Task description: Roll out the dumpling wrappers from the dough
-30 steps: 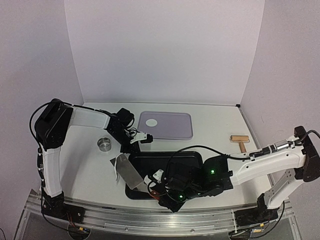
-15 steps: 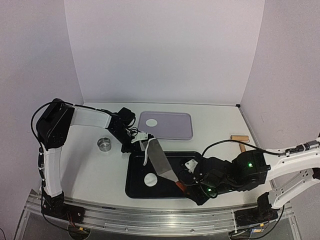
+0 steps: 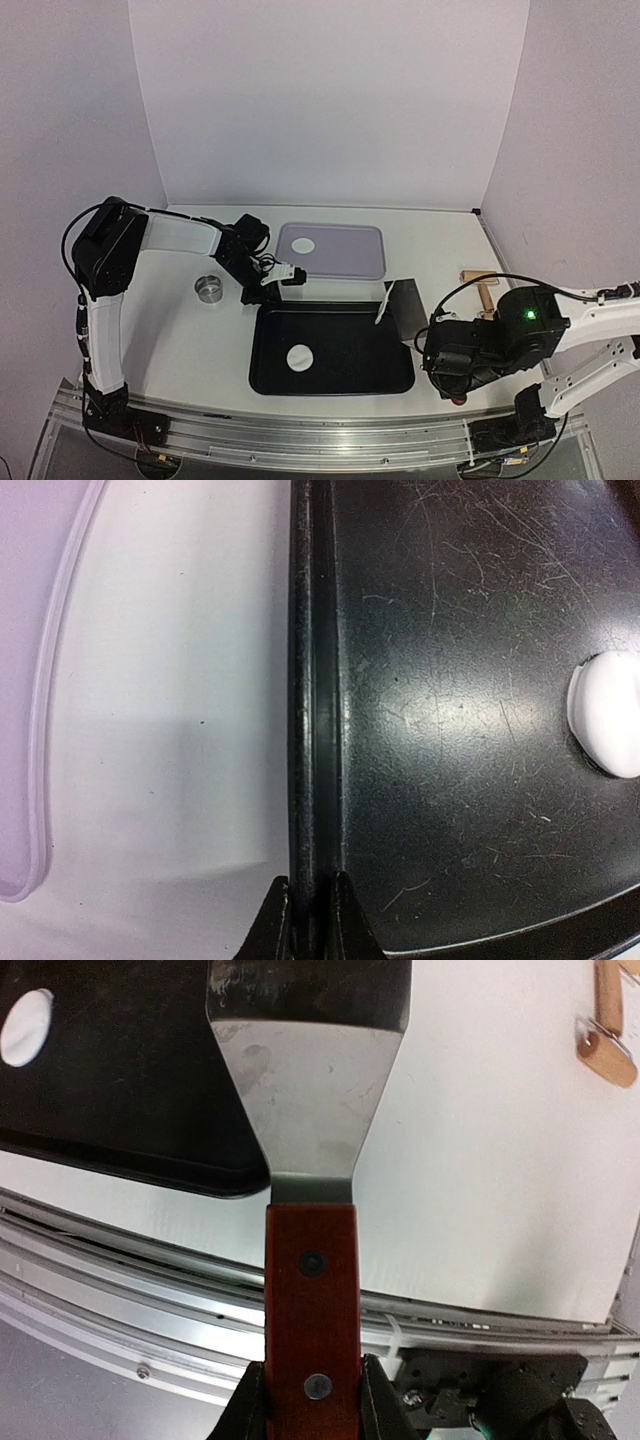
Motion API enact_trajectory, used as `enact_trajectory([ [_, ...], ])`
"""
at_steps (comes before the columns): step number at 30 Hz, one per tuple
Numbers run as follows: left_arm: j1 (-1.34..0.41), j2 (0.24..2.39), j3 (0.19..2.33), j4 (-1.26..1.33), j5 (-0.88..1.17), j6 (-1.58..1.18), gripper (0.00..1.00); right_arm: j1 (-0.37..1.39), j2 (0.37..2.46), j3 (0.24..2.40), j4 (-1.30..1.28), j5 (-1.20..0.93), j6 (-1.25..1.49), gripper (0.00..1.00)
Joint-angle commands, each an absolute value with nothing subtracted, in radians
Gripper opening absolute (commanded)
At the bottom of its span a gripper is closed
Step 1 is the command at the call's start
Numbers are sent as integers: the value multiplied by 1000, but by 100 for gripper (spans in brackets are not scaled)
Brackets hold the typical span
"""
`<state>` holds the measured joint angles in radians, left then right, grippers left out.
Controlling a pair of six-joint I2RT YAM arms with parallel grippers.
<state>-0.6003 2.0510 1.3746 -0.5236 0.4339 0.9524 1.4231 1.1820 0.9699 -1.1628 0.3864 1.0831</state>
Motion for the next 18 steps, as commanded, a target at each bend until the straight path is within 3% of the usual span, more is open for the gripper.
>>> enact_trajectory([
  [1, -586, 2031, 1399, -458, 363, 1026, 0, 1421, 1178, 1062, -1395, 385, 1237, 0],
  [14, -586, 2032, 1416, -466, 379, 1020, 0, 1396, 1305, 1118, -1491, 239, 1186, 0],
  [18, -586, 2035, 1426, -471, 383, 1011, 0, 1383, 1438, 1217, -1517, 199, 1061, 0],
])
